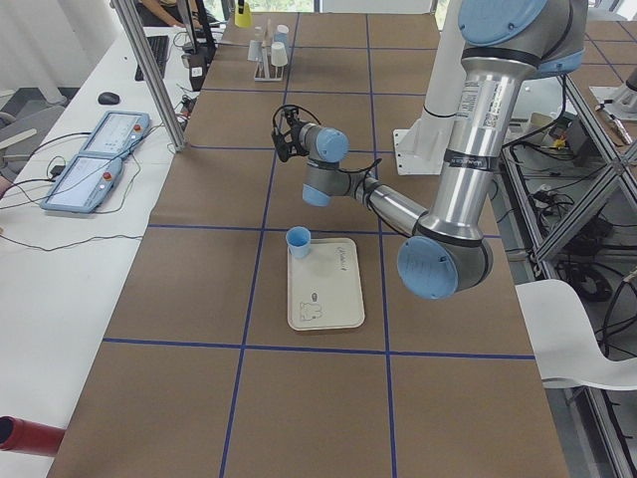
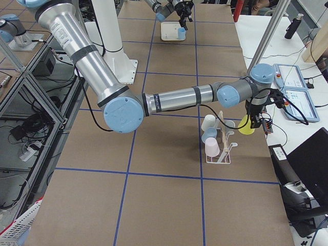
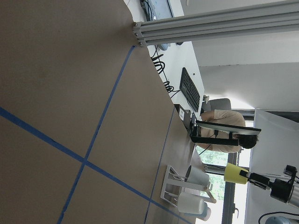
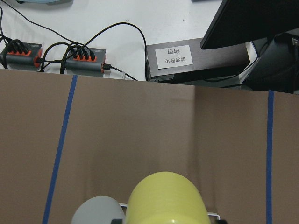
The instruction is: Transfer IKEA cup to right arm and place on rack
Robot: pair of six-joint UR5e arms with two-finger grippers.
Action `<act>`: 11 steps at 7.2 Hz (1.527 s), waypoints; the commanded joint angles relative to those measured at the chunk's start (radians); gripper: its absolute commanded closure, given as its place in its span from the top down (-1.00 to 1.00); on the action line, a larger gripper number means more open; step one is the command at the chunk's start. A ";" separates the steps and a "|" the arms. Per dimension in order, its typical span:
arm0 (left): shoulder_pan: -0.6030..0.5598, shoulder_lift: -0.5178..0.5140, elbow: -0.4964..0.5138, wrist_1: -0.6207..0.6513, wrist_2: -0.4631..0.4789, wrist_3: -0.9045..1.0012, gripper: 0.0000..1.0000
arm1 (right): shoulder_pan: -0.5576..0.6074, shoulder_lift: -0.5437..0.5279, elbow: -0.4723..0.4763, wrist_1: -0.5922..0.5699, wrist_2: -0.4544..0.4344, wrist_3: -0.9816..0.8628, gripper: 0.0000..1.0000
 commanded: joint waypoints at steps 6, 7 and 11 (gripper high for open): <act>-0.001 -0.003 0.000 -0.002 0.001 0.000 1.00 | -0.020 -0.059 0.003 0.003 0.044 0.002 -0.34; -0.001 -0.003 0.000 -0.002 0.001 0.000 1.00 | -0.020 -0.059 0.003 0.003 0.045 0.002 -0.34; -0.001 -0.003 -0.005 -0.002 0.001 0.000 1.00 | -0.037 -0.071 0.003 0.006 0.044 0.002 -0.34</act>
